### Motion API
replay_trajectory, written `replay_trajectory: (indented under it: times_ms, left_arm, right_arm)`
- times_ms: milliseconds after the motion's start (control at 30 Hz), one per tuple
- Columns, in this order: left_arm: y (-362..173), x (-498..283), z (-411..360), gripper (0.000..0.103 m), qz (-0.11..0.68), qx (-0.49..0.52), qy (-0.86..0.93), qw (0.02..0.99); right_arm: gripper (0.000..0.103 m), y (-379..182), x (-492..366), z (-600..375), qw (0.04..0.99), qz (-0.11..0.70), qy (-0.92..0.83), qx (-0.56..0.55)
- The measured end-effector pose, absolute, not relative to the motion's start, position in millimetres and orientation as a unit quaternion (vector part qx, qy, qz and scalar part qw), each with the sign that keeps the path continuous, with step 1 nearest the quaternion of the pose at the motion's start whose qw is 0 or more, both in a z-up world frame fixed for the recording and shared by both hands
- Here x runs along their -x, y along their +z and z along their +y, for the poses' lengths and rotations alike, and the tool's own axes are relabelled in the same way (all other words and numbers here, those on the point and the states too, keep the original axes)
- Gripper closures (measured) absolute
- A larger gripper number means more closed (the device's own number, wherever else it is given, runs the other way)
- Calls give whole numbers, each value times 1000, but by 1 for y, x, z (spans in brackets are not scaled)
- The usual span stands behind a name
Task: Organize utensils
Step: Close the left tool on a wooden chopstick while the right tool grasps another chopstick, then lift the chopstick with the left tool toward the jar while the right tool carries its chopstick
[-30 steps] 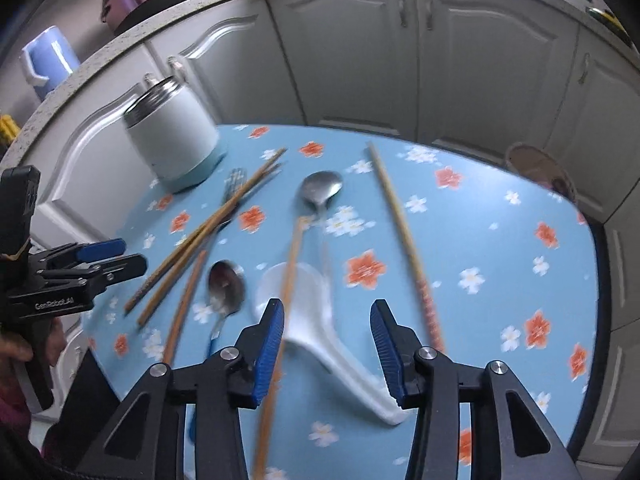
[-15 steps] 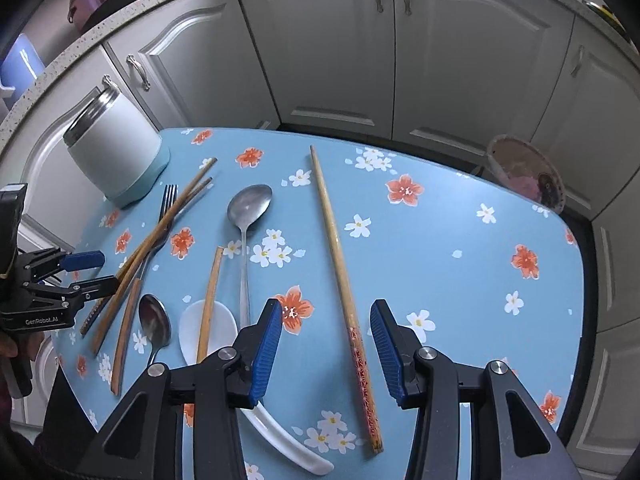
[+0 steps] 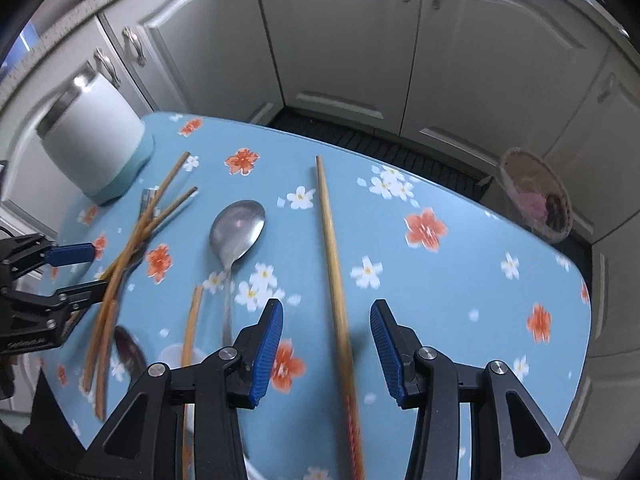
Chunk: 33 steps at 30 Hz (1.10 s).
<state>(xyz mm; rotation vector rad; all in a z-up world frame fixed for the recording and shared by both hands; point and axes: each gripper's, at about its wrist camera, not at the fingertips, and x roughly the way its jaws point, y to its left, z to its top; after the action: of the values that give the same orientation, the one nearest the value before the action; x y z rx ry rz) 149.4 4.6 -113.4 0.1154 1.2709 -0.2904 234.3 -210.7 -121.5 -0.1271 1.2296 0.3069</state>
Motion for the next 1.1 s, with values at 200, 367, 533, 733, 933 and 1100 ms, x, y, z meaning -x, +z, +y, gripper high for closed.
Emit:
replay_trajectory:
  times_ms: [200,367,533,733,933,1100]
  left_arm:
    - [-112,-154,-2,75,593,-75,-144,789]
    - [-112,-157,-3,91,593,-77,-149,788]
    - [-110,-148,13,94,592,-62,-145,790]
    - [-106,-134,32,96,593,-38,-123,795]
    - [-87,-115,32,97,581,-17,-127,804]
    - [-80,-103,26,97,572,-26,-131,809]
  right_arm:
    - [67,-127,-257,-200,796,582,143,87]
    - [97,-126,-264,-197,799,577,136,102]
    - [97,-120,-253,-202,803,572,142,89]
    - [97,-102,-232,-215,814,558,151,55]
    - [97,-88,-213,-218,823,544,159,41]
    - [97,-83,-203,-223,826,539,162,34]
